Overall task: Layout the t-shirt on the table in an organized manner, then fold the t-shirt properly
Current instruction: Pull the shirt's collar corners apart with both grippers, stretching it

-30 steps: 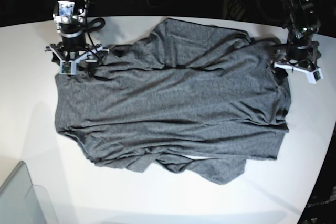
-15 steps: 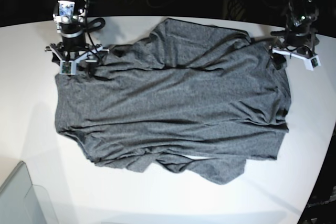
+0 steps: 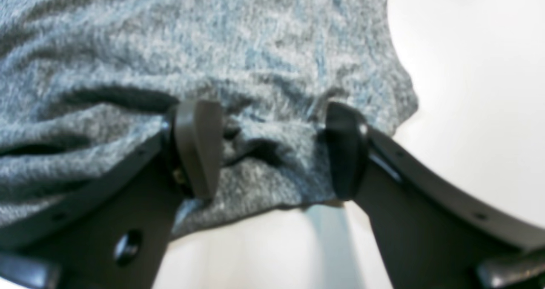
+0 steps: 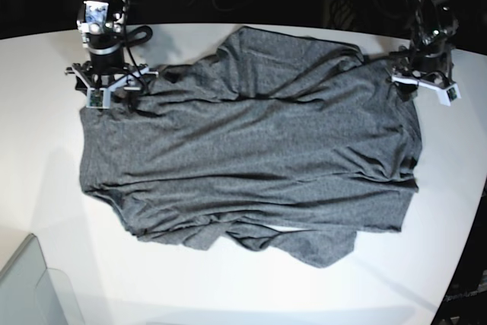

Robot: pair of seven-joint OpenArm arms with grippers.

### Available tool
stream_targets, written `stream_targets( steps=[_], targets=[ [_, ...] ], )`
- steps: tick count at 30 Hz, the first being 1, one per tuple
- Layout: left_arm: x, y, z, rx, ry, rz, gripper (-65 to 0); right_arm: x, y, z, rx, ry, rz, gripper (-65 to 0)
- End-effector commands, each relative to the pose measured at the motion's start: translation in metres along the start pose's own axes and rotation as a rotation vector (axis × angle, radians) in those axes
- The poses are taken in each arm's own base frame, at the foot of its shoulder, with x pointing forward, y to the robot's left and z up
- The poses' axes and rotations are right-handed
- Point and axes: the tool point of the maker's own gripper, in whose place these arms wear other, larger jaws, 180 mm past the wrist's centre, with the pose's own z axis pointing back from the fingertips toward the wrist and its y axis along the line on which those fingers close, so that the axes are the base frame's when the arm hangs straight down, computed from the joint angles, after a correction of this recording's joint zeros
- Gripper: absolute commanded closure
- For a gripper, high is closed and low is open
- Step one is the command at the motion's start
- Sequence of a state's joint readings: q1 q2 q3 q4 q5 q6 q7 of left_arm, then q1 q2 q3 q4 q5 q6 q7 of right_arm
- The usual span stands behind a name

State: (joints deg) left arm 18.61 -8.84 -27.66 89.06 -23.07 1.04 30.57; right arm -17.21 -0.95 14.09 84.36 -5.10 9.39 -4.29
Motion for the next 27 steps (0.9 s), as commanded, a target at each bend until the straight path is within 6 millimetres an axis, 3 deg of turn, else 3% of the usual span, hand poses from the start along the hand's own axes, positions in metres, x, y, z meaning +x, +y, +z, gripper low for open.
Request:
stream_targets(
  steps=[1, 6, 9, 11, 12, 13, 15, 22, 27],
  targets=[
    [0.011, 0.001, 0.001, -0.003, -0.032, -0.007, -37.0, -0.004, -0.002, 0.001, -0.003, 0.025, 0.013, -38.9],
    [0.008, 0.002, 0.000, 0.000, -0.027, -0.007, -30.0, 0.001, -0.002, -0.002, -0.004, 0.014, 0.012, -38.9],
    [0.010, 0.003, 0.002, 0.001, -0.034, 0.000, -21.1, 0.002, -0.002, -0.003, -0.005, 0.011, 0.011, -38.9],
    [0.008, 0.003, 0.003, 0.007, -0.034, 0.022, -10.2, 0.002, -0.002, -0.003, -0.005, 0.013, 0.011, -38.9],
    [0.008, 0.008, 0.004, 0.021, -0.034, 0.036, -1.8, 0.002, -0.002, -0.003, -0.005, 0.013, 0.011, -38.9],
    [0.009, 0.012, 0.005, 0.032, -0.040, 0.050, 0.0, 0.002, -0.002, -0.003, -0.005, 0.013, 0.011, -38.9],
    [0.008, 0.017, 0.008, 0.048, -0.049, 0.085, -2.1, 0.002, -0.002, -0.003, -0.005, 0.013, 0.011, -38.9],
    [0.031, 0.040, 0.032, 0.124, -0.157, 0.194, -0.1, 0.003, -0.001, -0.004, -0.002, 0.011, 0.012, -38.9],
    [0.036, 0.053, 0.045, 0.169, -0.199, 0.247, -0.1, 0.003, 0.000, -0.004, -0.001, 0.011, 0.012, -38.9]
  ],
)
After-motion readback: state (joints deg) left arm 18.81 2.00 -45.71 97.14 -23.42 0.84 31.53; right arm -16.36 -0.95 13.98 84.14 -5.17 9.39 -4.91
